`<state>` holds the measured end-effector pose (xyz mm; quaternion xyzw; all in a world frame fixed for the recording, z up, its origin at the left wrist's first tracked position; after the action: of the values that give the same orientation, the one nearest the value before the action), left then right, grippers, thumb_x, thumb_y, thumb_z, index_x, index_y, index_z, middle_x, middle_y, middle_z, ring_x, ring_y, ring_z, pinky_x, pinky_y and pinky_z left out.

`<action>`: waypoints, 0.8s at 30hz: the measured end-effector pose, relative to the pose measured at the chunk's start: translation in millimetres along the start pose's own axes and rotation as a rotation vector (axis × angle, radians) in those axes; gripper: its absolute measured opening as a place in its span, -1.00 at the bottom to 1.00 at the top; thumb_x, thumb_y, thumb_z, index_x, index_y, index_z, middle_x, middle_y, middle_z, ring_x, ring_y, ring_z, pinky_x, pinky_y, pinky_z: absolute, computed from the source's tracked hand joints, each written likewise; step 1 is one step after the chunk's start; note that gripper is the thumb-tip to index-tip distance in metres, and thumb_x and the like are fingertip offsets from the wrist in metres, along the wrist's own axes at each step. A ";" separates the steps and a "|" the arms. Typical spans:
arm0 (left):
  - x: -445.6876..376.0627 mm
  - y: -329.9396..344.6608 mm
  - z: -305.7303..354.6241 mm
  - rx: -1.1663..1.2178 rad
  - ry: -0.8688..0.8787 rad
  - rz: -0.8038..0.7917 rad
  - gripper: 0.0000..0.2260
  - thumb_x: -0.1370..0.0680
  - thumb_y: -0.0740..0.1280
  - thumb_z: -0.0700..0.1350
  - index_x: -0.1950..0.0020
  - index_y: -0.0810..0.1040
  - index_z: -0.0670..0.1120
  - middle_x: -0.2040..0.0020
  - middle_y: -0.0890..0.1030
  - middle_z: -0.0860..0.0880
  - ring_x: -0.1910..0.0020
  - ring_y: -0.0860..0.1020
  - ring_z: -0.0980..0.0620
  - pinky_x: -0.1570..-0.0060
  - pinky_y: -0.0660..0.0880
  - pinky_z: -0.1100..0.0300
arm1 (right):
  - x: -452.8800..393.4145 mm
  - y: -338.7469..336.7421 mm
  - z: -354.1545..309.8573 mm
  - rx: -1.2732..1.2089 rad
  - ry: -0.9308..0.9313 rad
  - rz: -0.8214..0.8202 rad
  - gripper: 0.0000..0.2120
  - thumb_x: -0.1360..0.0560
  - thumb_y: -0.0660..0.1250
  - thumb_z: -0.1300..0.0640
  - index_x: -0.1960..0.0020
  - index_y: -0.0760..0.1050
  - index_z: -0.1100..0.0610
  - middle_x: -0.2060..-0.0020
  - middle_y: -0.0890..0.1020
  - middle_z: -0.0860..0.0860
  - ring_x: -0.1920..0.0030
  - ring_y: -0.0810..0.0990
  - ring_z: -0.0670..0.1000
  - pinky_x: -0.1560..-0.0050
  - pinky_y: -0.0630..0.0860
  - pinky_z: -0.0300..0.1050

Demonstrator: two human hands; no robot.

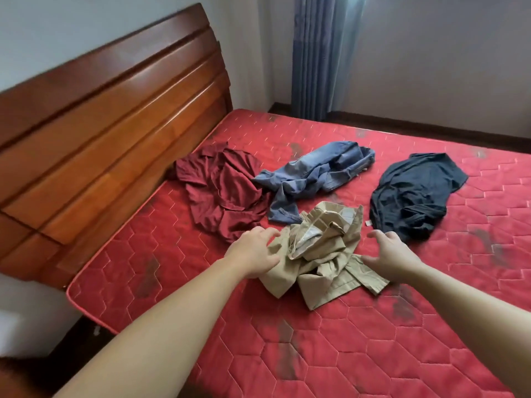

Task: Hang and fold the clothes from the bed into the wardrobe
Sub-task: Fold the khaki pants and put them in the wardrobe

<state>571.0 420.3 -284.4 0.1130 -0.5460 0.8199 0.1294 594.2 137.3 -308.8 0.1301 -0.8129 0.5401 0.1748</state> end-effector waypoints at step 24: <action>-265.2 273.9 -73.0 1.288 -0.569 -0.737 -0.33 -0.53 -0.12 0.43 -0.58 0.04 0.16 -0.54 0.26 -0.07 -0.35 0.45 -0.17 -0.26 0.40 -0.09 | -240.5 299.3 -23.6 -1.103 0.769 -0.272 -0.19 -0.45 0.41 -0.05 -0.53 0.03 0.04 -0.26 0.49 0.04 -0.10 0.56 0.02 -0.05 0.55 0.02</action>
<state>725.4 362.8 -635.9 0.5442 0.0959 0.8185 0.1572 695.4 279.0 -651.7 -0.0779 -0.8256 0.0282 0.5581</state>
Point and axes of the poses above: each hand's wrist, its own x-axis away from the middle knuckle, its own y-axis out of the palm, z = x × y, the point moved 9 cm from there along -x, towards the middle knuckle
